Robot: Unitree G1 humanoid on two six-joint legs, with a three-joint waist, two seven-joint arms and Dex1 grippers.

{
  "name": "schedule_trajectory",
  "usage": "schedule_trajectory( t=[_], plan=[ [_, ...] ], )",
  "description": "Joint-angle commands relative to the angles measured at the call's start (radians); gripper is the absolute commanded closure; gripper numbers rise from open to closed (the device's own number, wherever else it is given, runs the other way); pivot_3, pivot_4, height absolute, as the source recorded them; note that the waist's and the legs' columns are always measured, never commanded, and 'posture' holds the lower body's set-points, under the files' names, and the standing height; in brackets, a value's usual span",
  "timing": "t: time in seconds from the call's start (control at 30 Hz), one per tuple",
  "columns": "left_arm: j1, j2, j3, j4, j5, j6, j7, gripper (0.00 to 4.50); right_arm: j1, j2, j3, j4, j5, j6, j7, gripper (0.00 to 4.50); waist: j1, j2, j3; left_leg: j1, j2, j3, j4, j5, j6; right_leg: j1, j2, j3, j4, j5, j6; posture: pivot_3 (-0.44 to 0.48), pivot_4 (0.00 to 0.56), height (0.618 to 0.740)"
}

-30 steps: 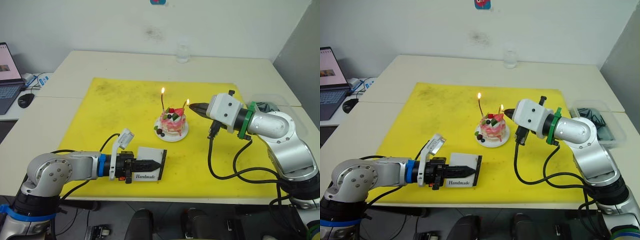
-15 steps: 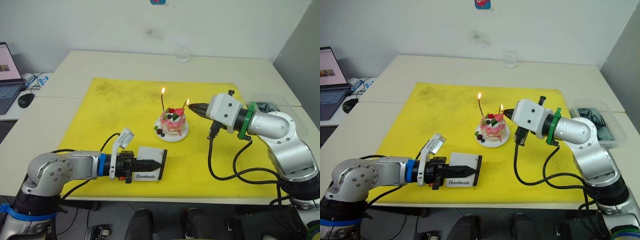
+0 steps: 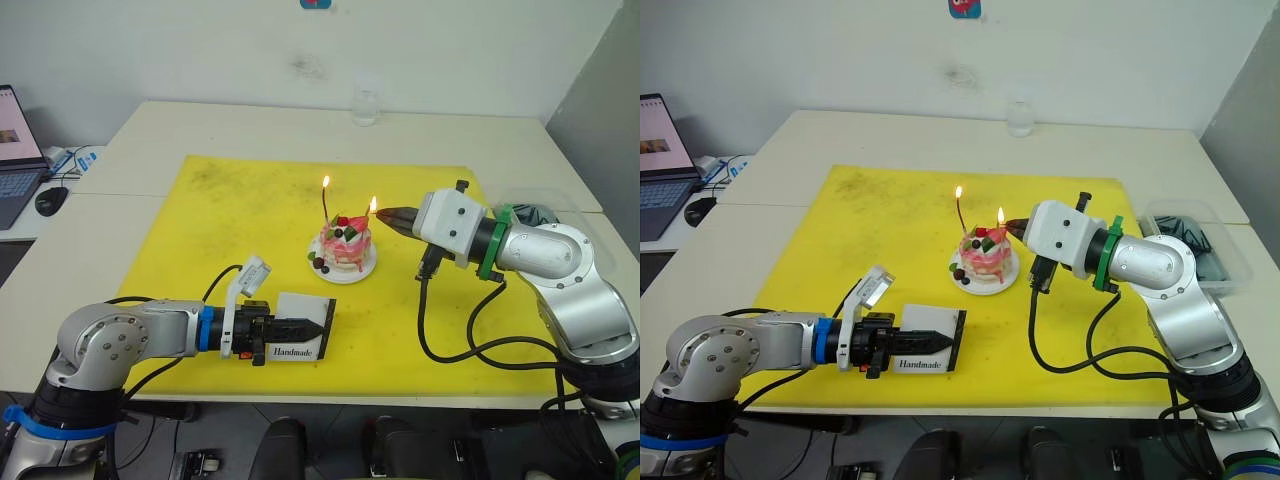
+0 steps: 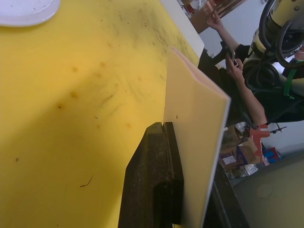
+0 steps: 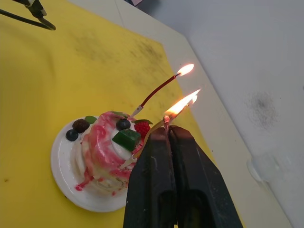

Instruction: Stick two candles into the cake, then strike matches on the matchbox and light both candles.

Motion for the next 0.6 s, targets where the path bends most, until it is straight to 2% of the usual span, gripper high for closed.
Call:
schedule_trajectory(
  t=[0.03,0.43,0.6],
  plan=[
    [-0.014,-0.008,0.002,-0.023,-0.003,0.003,-0.012,4.50,-0.009,0.002,-0.034,-0.029,0.005,-0.014,-0.014,4.47,0.000,0.000,0.000,0.000,0.000,0.000,0.000,0.000,0.000,0.000,0.000,0.000,0.000,0.000,0.000,0.000,0.150,0.740],
    [-0.013,-0.016,0.005,-0.024,-0.006,0.008,-0.009,4.50,-0.013,0.002,-0.034,-0.028,0.010,0.000,-0.011,4.47,0.000,0.000,0.000,0.000,0.000,0.000,0.000,0.000,0.000,0.000,0.000,0.000,0.000,0.000,0.000,0.000,0.150,0.740],
    [-0.021,-0.060,0.026,-0.020,-0.056,0.021,0.023,4.50,0.019,-0.047,-0.068,-0.062,0.055,0.053,0.034,4.47,0.002,0.000,0.000,0.000,0.000,0.000,0.000,0.000,0.000,0.000,0.000,0.000,0.000,0.000,0.000,0.000,0.150,0.740]
  ],
)
